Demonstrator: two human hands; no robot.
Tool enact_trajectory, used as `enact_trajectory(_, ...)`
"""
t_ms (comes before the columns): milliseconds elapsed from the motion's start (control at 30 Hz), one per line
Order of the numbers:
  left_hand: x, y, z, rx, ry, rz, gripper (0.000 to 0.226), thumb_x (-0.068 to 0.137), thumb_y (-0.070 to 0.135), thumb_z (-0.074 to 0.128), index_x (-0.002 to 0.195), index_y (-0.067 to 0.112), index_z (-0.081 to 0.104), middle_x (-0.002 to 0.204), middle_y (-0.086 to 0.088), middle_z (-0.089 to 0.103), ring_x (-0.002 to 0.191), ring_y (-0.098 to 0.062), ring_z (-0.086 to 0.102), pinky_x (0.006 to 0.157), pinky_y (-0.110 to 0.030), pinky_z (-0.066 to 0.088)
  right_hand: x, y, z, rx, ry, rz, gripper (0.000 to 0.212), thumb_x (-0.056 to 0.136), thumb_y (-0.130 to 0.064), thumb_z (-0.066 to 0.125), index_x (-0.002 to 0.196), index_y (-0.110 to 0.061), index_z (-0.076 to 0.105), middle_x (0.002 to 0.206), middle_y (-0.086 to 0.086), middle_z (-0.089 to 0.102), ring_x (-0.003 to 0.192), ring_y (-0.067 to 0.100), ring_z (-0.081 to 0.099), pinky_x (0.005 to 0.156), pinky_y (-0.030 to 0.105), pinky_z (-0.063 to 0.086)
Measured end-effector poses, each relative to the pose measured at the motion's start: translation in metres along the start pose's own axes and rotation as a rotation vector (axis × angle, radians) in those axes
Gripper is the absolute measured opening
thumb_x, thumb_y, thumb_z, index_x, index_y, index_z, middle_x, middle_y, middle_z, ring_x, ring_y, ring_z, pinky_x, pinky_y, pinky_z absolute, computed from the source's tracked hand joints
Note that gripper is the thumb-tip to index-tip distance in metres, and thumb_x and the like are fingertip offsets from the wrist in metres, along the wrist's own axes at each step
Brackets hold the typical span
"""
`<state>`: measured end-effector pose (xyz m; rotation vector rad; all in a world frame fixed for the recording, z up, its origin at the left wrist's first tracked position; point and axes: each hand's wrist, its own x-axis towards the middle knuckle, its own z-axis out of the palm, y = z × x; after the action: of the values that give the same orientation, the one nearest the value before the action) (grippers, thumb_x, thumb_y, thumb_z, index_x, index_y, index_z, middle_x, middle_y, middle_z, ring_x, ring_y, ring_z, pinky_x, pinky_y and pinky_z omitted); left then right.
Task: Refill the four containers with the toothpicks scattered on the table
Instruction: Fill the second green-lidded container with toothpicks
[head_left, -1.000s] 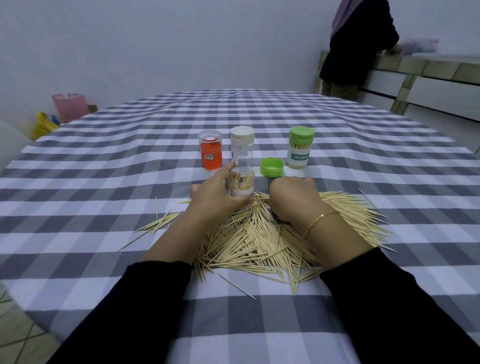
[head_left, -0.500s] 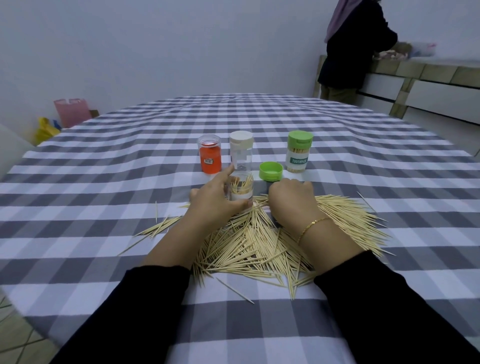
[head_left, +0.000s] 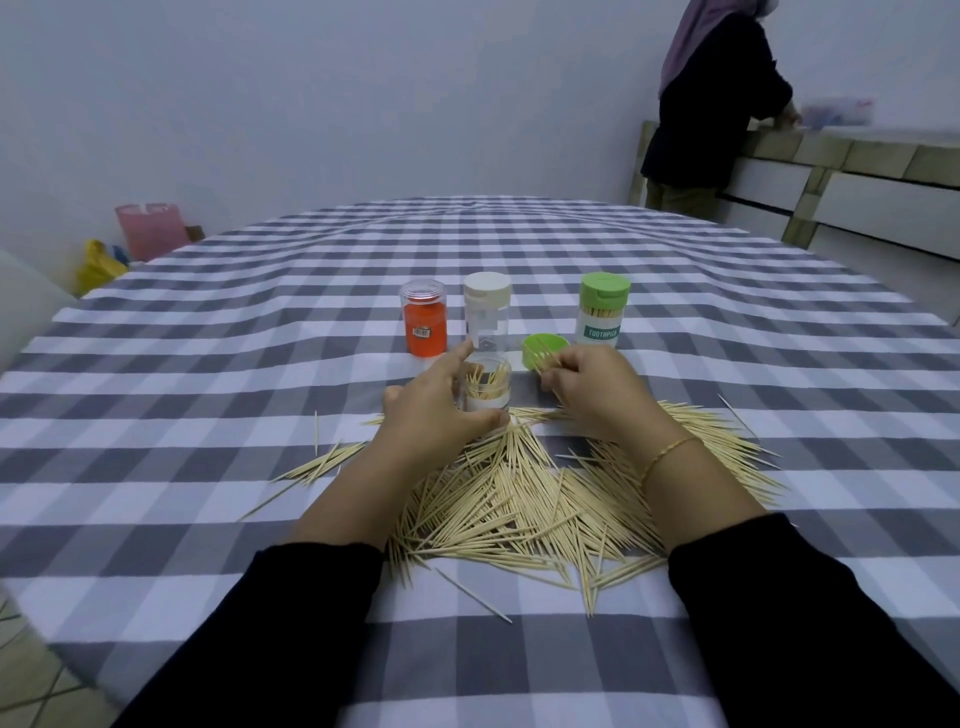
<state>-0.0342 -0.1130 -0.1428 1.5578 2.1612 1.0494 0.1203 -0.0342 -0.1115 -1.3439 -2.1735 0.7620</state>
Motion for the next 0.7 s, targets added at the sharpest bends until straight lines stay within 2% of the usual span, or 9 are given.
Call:
enact_trajectory(100, -0.001, 0.002, -0.001, 0.008, 0.004, 0.003, 0.089, 0.078, 0.047, 0.075, 0.15, 0.039, 0.024, 0.139, 0.01, 0.054, 0.131, -0.022, 0.042, 0.098, -0.035, 0.023, 0.0, -0.003, 0.0, 0.235, 0.045, 0.049, 0.017, 0.094, -0.017, 0.056, 0.097, -0.008, 0.069, 0.091, 0.007, 0.068, 0.087, 0.021, 0.061, 0.079, 0.032, 0.046)
enact_trajectory(200, -0.002, 0.005, -0.001, 0.017, 0.002, 0.015, 0.088, 0.079, 0.045, 0.074, 0.15, 0.036, 0.024, 0.138, 0.009, 0.055, 0.132, -0.02, 0.042, 0.105, -0.038, 0.021, 0.002, -0.006, 0.003, 0.565, 0.092, 0.12, 0.012, 0.093, -0.015, 0.057, 0.088, -0.014, 0.068, 0.089, 0.006, 0.071, 0.093, 0.023, 0.067, 0.091, 0.036, 0.051)
enact_trajectory(300, -0.003, 0.006, -0.001, 0.009, -0.001, 0.016, 0.087, 0.08, 0.045, 0.074, 0.15, 0.036, 0.024, 0.139, 0.009, 0.054, 0.133, -0.02, 0.04, 0.103, -0.037, 0.021, 0.006, -0.011, 0.007, 0.786, 0.106, 0.133, 0.015, 0.093, -0.014, 0.057, 0.081, -0.018, 0.065, 0.083, 0.001, 0.071, 0.093, 0.022, 0.066, 0.087, 0.035, 0.051)
enact_trajectory(400, -0.002, 0.005, 0.001, -0.009, -0.005, 0.002, 0.086, 0.08, 0.045, 0.073, 0.15, 0.037, 0.024, 0.139, 0.009, 0.054, 0.133, -0.022, 0.039, 0.102, -0.037, 0.022, 0.006, -0.022, 0.008, 0.894, 0.127, 0.111, 0.015, 0.093, -0.014, 0.057, 0.081, -0.02, 0.064, 0.082, -0.002, 0.07, 0.09, 0.016, 0.063, 0.078, 0.027, 0.047)
enact_trajectory(567, -0.001, 0.003, 0.003, -0.017, -0.004, -0.012, 0.088, 0.079, 0.048, 0.074, 0.15, 0.038, 0.024, 0.138, 0.01, 0.055, 0.131, -0.022, 0.04, 0.096, -0.035, 0.022, 0.007, -0.039, 0.003, 0.883, 0.171, 0.026, 0.019, 0.093, -0.013, 0.057, 0.078, -0.022, 0.063, 0.078, -0.007, 0.068, 0.076, 0.002, 0.058, 0.069, 0.02, 0.038)
enact_trajectory(700, 0.0, 0.002, 0.003, -0.036, -0.002, -0.01, 0.089, 0.078, 0.049, 0.074, 0.15, 0.038, 0.023, 0.136, 0.011, 0.056, 0.128, -0.022, 0.04, 0.089, -0.032, 0.022, 0.008, -0.047, 0.006, 0.909, 0.138, 0.01, 0.015, 0.093, -0.012, 0.056, 0.083, -0.02, 0.063, 0.079, -0.005, 0.068, 0.079, 0.003, 0.06, 0.073, 0.021, 0.039)
